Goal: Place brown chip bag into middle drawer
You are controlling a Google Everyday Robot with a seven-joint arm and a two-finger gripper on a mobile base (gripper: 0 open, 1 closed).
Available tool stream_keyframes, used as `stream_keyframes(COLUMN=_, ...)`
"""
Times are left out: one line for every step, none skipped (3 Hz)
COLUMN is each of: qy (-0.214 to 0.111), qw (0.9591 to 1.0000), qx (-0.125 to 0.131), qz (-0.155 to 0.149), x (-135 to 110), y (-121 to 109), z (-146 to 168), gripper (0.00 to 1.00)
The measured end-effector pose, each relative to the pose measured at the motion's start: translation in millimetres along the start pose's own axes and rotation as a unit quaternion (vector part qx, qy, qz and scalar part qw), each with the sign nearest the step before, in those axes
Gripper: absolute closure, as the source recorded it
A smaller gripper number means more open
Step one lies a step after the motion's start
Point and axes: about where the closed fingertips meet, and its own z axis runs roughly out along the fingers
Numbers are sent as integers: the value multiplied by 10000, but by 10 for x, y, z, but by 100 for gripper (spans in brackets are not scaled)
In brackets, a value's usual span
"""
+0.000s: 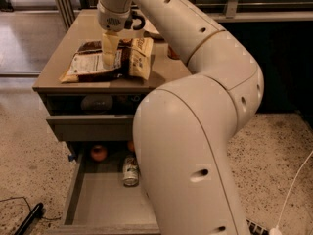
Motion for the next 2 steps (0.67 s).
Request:
stream_keyframes(qy=-100, qw=9996, qx=-248, qz=22, x=40, y=429, z=373, gripper=0)
stream_keyframes(qy=-68, qw=9996, qx=-273, qz=77, x=43, y=392, z=389, gripper=0)
